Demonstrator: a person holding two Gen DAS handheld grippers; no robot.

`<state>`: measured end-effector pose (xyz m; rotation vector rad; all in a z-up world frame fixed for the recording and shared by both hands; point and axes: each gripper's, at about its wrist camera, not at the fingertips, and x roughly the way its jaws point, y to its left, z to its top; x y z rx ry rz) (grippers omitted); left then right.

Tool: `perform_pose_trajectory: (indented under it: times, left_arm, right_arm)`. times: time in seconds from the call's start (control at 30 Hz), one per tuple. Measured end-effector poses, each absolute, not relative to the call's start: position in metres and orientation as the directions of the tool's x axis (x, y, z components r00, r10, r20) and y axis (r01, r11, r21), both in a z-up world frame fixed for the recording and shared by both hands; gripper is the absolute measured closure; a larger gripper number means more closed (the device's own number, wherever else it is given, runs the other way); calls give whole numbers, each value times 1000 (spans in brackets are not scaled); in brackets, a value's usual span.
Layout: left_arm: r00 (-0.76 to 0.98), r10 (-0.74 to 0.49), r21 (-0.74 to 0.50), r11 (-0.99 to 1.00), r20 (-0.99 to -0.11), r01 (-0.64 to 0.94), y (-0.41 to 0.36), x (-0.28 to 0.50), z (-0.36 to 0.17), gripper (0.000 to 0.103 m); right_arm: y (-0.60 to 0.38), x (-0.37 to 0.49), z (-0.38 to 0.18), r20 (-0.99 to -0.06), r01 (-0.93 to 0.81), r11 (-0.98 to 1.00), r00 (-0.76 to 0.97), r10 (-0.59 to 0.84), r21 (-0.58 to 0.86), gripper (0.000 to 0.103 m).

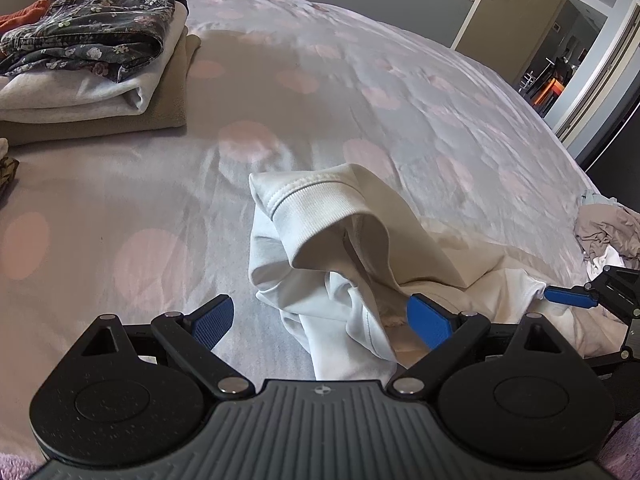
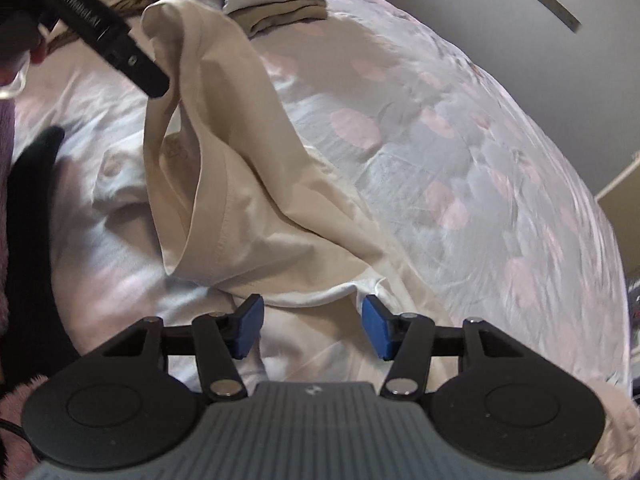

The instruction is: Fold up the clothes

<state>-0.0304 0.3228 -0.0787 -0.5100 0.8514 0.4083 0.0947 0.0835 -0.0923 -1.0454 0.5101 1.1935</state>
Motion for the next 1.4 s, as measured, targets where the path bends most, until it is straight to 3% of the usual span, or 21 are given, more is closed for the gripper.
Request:
perform_pose_trajectory:
  times: [0.2, 0.37, 0.47, 0.53, 0.57, 0.6, 0.8, 1.0, 1.27, 1.4]
  left_arm:
    - [602, 138, -266, 804, -787, -532, 323, -31, -78, 8]
    - [605, 141, -269, 802, -783, -534, 323, -33, -77, 8]
    - [609, 143, -271, 800, -780, -535, 323, -34, -77, 8]
    - [614, 143, -277, 797, -776, -536, 324, -36, -76, 8]
    - [616, 143, -280, 796, -774, -537, 325, -36, -76, 8]
    - [620, 144, -282, 796, -772, -536, 325, -37, -75, 8]
    - [640, 141, -284, 810, -755, -513, 321, -36, -71, 8]
    - [636, 126, -246, 851, -761, -464, 311, -27, -70, 8]
    - [614, 88, -177, 917, -785, -358, 292, -11, -69, 8]
    - [609, 71, -95, 967, -790, -236, 277, 1, -63, 8]
  right_arm:
    - [86, 79, -100, -765, -760, -278, 409, 498, -587, 45]
    - [88, 72, -119, -757, -608, -461, 436, 487, -647, 47]
    - [92, 71, -130, -734, -556, -482, 459, 501, -677, 74]
    - [95, 72, -133, -726, -562, -465, 468, 503, -684, 77]
    - [97, 73, -133, -723, -571, -449, 474, 503, -687, 87]
    - [97, 75, -130, -715, -592, -415, 477, 511, -691, 98]
    - [89, 119, -81, -630, -759, -6, 536, 562, -651, 99]
    - [55, 194, -48, -633, -798, 442, 597, 492, -410, 99]
    - [19, 251, -67, -703, -687, 703, 592, 395, -184, 98]
    - [25, 255, -76, -710, -682, 711, 585, 392, -169, 98]
